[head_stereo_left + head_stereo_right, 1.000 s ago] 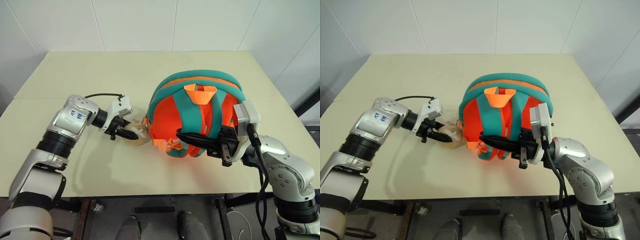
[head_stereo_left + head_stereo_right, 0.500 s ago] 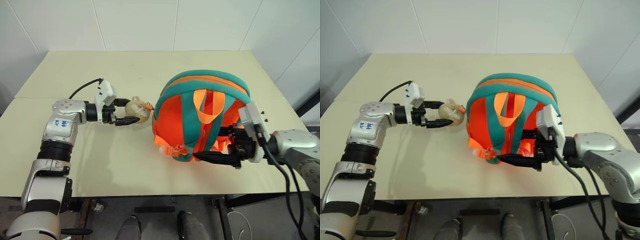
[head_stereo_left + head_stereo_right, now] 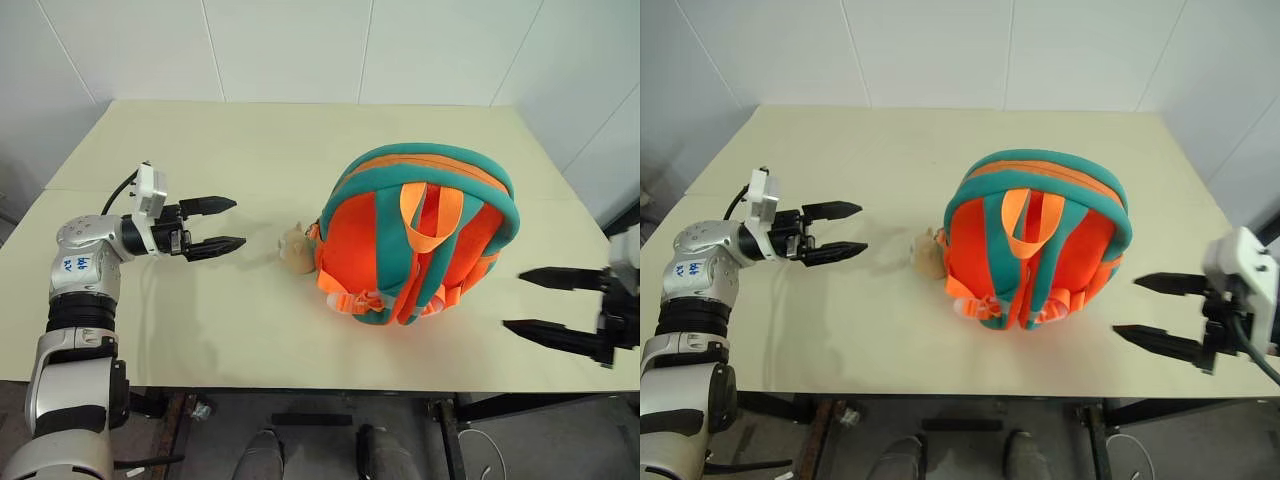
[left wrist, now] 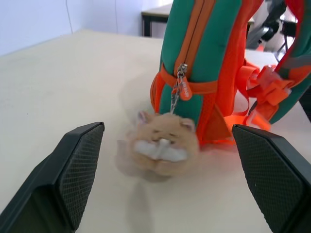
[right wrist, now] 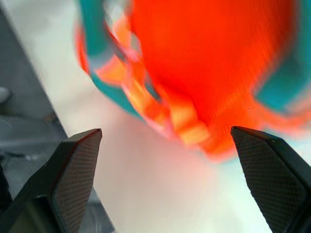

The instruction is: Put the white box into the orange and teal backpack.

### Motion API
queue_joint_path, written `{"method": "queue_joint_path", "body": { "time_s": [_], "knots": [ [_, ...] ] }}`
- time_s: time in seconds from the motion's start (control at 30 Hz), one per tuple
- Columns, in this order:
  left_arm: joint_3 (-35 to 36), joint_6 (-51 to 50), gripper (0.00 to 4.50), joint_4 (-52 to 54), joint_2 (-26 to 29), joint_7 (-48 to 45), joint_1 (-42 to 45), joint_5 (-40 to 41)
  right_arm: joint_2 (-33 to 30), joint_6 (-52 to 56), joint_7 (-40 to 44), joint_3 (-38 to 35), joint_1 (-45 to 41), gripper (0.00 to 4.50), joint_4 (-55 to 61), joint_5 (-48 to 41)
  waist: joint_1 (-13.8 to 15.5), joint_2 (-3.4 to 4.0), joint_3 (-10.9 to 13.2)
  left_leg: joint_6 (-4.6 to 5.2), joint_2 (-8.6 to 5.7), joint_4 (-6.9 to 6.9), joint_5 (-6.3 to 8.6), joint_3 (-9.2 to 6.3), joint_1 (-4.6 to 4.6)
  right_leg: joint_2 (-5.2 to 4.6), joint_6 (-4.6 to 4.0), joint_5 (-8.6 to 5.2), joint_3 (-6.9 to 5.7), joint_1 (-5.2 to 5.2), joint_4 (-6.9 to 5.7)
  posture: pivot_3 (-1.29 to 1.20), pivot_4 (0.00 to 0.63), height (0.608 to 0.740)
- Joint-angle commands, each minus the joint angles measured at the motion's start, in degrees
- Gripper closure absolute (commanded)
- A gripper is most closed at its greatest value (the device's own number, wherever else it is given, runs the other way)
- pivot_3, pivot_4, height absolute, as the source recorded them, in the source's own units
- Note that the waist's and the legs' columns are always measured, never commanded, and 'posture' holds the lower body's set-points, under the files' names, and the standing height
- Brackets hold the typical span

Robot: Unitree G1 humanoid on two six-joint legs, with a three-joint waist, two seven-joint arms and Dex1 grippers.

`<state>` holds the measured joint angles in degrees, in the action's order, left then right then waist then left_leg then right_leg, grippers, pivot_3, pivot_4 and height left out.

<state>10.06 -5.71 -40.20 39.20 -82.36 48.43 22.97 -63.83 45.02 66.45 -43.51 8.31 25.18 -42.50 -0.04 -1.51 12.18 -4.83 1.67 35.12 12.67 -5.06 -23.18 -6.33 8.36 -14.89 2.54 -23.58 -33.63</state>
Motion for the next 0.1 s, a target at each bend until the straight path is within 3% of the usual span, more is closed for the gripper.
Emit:
{"method": "queue_joint_path", "body": {
  "time_s": [0.03,0.1],
  "knots": [
    [2.19,0.99,0.0,-0.23,-1.04,-1.05,1.39,2.59,4.21,-6.39,-2.65,-2.97,-3.87,0.02,-4.98,1.24,-0.09,-0.04,-0.02,0.0,0.0,0.01,0.0,0.0,0.03,0.0,-0.01,0.03,0.0,0.05,0.04,0.0,0.15,0.74],
    [2.31,1.45,0.0,-0.31,-1.54,-1.39,1.39,2.64,6.05,-8.07,-3.33,-1.81,-4.93,0.02,-6.34,1.5,-0.18,-0.04,-0.02,0.03,0.0,0.01,-0.02,0.02,0.06,0.0,-0.03,0.16,0.0,0.1,0.13,0.0,0.15,0.74]
  ]
}}
